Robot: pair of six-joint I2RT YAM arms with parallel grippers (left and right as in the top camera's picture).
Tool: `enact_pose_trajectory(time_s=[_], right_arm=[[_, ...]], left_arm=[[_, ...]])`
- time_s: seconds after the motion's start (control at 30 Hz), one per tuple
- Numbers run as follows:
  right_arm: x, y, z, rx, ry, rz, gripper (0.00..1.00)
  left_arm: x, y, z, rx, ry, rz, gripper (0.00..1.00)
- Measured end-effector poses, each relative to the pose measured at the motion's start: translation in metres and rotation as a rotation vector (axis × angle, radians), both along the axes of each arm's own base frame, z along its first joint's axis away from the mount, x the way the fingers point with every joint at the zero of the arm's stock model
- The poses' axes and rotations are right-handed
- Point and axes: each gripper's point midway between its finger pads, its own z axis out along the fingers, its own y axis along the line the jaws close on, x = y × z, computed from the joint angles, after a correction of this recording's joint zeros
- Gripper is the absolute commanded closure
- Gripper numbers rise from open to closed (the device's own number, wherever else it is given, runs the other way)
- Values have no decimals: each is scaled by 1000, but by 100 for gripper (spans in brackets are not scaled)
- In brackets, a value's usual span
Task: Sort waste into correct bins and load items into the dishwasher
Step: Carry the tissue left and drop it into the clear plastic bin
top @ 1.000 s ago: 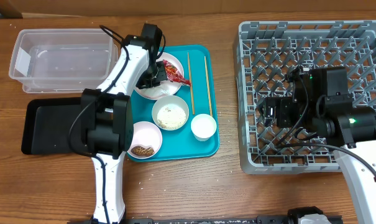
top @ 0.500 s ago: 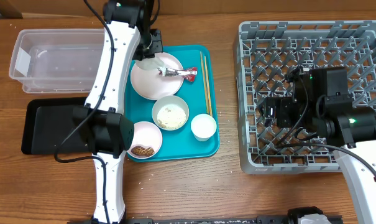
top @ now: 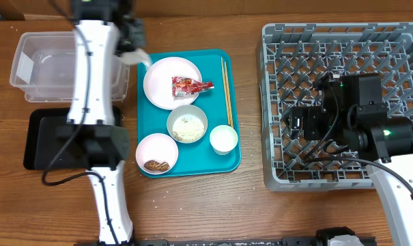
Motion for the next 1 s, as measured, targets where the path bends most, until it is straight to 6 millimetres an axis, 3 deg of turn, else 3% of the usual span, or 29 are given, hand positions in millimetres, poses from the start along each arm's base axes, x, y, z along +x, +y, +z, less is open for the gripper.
enact_pose_trajectory(time_s=[0.17,0.23,0.27,0.37,0.43,0.6,0.67,0.8,0.9,1.0], right_arm=[[0,0,0,0,0,0,0],[0,0,0,0,0,1,0],[0,0,0,0,0,0,0],[0,0,0,0,0,0,0],[0,0,0,0,0,0,0],[0,0,0,-1,0,1,0],[0,0,0,0,0,0,0],[0,0,0,-1,0,1,0],[0,0,0,0,-1,1,0],[1,0,0,0,-4,-1,0]], left_arm=[[20,67,8,14,-102,125,93],[26,84,7,20,-131,154,81],[28,88,4,22,-133,161,71],[35,92,-2,30,-147,158,27],[36,92,-9,31,-141,153,10],[32,91,-23,27,-100,147,7],[29,87,-23,14,-90,134,8],[23,60,-8,-70,-87,30,10],[9,21,5,-124,-63,-76,11],[-2,-36,9,-146,-30,-208,11]])
